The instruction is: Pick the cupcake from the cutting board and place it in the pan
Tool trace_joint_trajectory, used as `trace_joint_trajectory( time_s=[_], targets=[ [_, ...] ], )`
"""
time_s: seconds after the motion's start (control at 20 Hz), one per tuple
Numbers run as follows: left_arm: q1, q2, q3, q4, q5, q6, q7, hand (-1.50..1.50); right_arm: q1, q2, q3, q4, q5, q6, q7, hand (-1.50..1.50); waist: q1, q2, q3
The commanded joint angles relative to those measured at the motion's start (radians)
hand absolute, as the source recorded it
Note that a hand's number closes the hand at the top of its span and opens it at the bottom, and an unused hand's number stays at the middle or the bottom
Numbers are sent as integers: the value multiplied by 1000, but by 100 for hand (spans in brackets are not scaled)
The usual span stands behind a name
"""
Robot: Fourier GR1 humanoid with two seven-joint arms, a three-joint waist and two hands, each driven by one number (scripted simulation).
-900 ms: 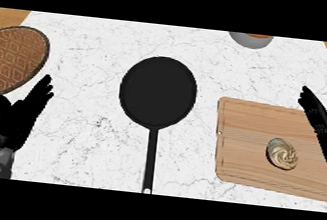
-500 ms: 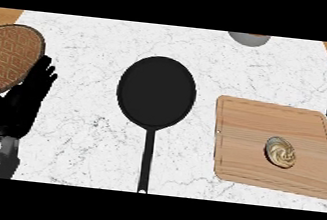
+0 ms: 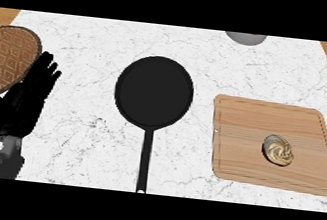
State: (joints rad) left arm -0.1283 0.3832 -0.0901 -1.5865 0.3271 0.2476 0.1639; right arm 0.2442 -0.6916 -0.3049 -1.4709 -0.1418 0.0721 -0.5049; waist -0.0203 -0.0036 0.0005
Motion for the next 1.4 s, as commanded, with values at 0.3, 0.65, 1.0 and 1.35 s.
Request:
trace_joint_trajectory(
  time_s=[0.3, 0.65, 1.0, 1.35],
  targets=[
    [-41, -43, -14, -45, -36, 24, 64, 0, -41, -155, 14, -137, 165, 53, 182, -150, 26, 4, -1],
    [-43, -27, 17, -3, -33, -22, 35, 0, -169, -269, 154, -174, 340, 131, 405, -150, 38, 6, -1],
    [-78, -52, 5, 39, -50, -29, 23, 0, -219, -279, 387, -206, 435, 314, 616, -150, 43, 9, -2],
    [-20, -78, 29, -22, -64, -28, 53, 0, -277, -213, 412, -283, 501, 442, 724, -150, 22, 2, -1]
  ],
)
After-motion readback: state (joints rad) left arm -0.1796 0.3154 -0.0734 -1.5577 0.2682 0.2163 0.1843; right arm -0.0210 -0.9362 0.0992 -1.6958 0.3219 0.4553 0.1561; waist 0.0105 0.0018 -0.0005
